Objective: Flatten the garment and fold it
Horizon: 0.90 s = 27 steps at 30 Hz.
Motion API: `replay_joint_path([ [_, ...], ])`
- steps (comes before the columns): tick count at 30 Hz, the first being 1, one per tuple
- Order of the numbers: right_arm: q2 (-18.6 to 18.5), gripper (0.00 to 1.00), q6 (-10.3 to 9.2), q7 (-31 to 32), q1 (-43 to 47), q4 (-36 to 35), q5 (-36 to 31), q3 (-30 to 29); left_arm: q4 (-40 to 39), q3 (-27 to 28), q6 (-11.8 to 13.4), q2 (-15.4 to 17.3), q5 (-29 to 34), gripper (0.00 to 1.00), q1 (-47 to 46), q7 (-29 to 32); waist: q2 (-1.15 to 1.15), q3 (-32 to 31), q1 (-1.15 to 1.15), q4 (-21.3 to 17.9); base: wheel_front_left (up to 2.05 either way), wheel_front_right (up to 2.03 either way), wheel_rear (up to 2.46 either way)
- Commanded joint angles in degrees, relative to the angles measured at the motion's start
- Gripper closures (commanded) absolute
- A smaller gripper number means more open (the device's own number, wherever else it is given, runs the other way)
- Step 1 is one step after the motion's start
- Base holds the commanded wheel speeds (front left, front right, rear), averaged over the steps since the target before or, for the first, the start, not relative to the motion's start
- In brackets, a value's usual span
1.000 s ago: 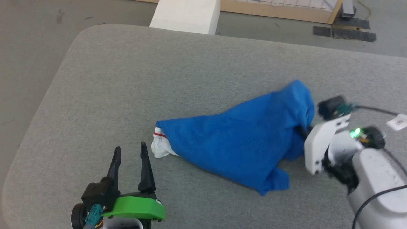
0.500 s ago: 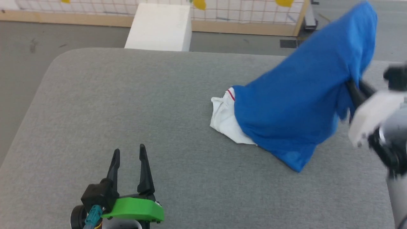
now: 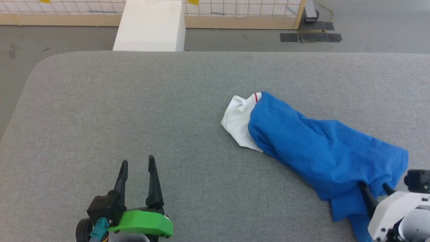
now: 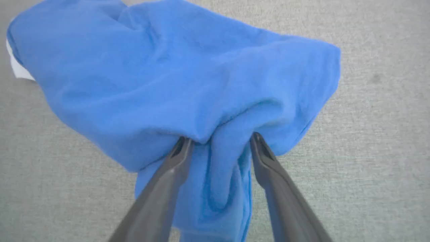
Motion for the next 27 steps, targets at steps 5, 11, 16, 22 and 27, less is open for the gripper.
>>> replay_joint_path([
  [5, 1.51, 0.0, -0.08, -5.2, -3.25, -4.26, -1.16, -0.69, 0.16, 0.07, -0.22, -0.14, 0.34, 0.0, -0.71, -0.26, 0.0, -0.56, 0.0, -0.51, 0.0, 0.0, 0.0],
  [11, 3.46, 0.0, -0.08, -11.93, -4.17, -13.83, -2.09, -2.45, -1.39, 0.12, -0.18, -0.14, 0.7, 0.0, -0.48, -0.26, 0.0, -1.1, 0.0, -0.11, 0.0, 0.0, 0.0],
  [16, 4.05, 0.0, -0.08, -26.62, 0.08, -14.17, -1.87, -2.51, -3.91, 0.56, -0.49, -0.14, 1.46, 0.0, 1.13, -0.26, 0.0, -1.41, 0.0, -0.1, 0.0, 0.0, 0.0],
  [22, 4.07, 0.0, -0.08, -34.58, 3.26, -7.09, 2.6, -0.66, -3.96, 0.84, -0.85, -0.14, 3.12, 0.0, 2.08, -0.26, 0.0, -1.2, 0.0, -1.44, 0.0, 0.0, 0.0],
  [27, 4.07, 0.0, -0.08, -37.46, 1.85, -4.14, 2.35, 0.52, -0.69, -1.04, -4.68, 1.21, 6.79, 0.0, -4.44, 0.03, 0.0, -0.06, 0.0, -2.77, 0.0, 0.0, 0.0],
])
